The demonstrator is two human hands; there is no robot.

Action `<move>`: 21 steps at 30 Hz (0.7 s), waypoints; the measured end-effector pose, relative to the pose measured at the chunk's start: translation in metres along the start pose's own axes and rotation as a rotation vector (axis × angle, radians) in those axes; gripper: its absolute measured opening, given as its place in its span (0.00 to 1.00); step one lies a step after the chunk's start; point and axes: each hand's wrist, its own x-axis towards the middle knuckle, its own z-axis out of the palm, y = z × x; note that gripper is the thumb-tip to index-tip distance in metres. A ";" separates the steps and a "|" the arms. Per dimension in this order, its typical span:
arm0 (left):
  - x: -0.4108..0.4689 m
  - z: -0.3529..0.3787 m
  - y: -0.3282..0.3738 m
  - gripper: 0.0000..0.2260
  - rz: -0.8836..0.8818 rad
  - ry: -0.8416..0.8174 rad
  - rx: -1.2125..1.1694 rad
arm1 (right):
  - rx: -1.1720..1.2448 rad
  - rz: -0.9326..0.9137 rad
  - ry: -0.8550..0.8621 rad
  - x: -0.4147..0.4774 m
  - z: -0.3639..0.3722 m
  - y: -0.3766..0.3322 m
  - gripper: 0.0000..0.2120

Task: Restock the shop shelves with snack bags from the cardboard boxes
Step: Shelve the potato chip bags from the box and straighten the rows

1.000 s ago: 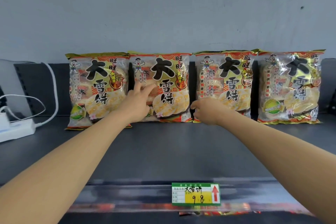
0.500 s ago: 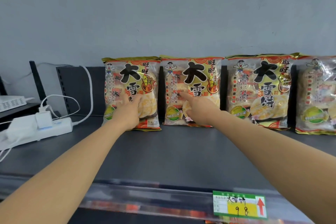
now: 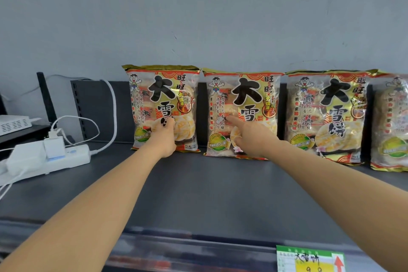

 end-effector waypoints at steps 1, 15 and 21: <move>0.001 0.000 0.001 0.23 0.019 0.018 0.007 | 0.001 -0.005 -0.002 0.000 -0.001 0.001 0.31; -0.033 -0.029 0.058 0.10 0.170 0.199 0.045 | 0.018 -0.019 0.086 -0.023 -0.011 0.017 0.22; -0.057 -0.013 0.146 0.07 0.384 0.050 -0.045 | -0.087 0.181 0.074 -0.065 -0.040 0.077 0.14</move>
